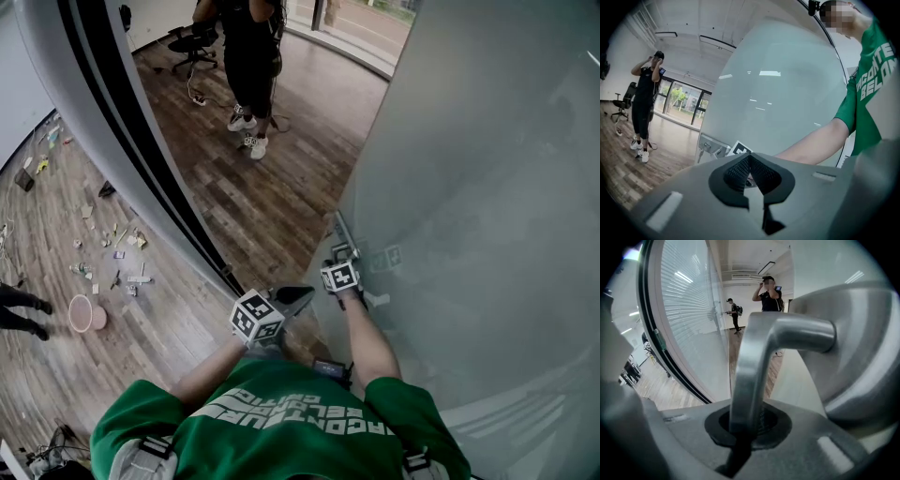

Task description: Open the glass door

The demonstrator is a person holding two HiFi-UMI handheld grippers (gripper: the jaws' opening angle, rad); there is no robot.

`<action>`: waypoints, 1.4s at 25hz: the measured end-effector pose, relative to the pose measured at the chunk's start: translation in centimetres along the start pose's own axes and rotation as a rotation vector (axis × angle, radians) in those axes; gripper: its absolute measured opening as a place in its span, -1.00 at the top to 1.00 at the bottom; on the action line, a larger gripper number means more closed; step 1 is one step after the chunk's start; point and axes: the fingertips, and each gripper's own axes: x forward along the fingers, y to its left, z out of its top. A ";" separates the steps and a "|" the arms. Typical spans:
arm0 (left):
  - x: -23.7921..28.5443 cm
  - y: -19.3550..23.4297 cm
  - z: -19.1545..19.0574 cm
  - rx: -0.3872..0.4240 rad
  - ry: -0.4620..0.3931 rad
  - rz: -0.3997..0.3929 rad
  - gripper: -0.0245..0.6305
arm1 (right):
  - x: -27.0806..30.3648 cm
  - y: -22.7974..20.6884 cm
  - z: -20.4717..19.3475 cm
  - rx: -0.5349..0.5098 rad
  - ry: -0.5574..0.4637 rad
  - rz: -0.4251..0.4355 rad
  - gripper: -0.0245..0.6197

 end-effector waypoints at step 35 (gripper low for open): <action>13.4 2.6 3.8 0.092 0.107 -0.177 0.88 | -0.7 -19.0 -2.8 0.203 -0.017 -0.138 0.98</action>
